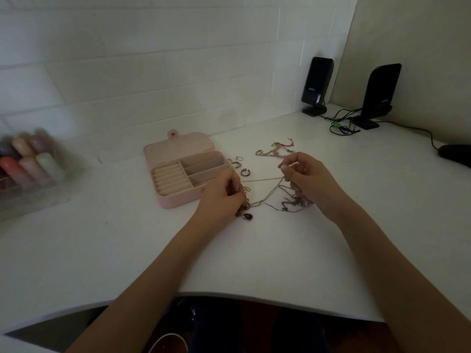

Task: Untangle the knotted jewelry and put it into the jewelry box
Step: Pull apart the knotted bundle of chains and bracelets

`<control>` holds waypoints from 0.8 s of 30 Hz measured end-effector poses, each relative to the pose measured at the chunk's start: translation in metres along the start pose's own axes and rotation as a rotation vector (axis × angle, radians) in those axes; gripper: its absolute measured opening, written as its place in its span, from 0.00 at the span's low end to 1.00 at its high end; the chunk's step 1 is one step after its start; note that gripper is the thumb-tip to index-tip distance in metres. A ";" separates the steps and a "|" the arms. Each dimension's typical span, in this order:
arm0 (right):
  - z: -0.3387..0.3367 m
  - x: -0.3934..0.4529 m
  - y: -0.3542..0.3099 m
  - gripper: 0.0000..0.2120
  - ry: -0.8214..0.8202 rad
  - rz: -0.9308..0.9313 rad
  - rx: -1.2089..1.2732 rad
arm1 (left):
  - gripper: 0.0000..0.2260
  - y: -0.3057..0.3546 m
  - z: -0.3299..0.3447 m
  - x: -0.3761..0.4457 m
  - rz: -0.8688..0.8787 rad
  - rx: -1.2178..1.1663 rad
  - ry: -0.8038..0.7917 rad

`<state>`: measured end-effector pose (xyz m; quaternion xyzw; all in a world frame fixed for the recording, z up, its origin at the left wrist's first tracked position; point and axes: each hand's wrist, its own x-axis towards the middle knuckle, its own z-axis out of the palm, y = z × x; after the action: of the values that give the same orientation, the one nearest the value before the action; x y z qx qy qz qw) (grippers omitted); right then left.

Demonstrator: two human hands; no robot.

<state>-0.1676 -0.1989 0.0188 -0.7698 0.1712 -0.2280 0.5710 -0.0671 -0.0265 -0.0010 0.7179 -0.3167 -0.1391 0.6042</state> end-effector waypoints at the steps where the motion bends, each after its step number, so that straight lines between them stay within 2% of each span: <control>1: -0.001 0.000 0.000 0.03 0.009 0.005 -0.003 | 0.17 0.002 0.000 0.000 -0.015 -0.028 0.010; 8: -0.003 0.001 -0.001 0.02 0.090 0.024 0.024 | 0.16 0.008 -0.003 0.000 0.003 -0.085 0.118; 14: -0.006 0.003 0.001 0.03 0.135 0.035 -0.014 | 0.14 0.007 -0.005 -0.001 0.059 0.011 0.205; 19: -0.005 0.003 0.005 0.03 0.121 0.003 -0.271 | 0.09 0.013 -0.005 -0.002 0.069 -0.025 0.199; 24: 0.000 0.000 0.009 0.02 0.004 -0.039 -0.419 | 0.09 0.012 -0.006 -0.003 0.109 0.014 0.221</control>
<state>-0.1677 -0.2017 0.0105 -0.8744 0.2010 -0.2000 0.3936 -0.0688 -0.0207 0.0112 0.7147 -0.2880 -0.0239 0.6369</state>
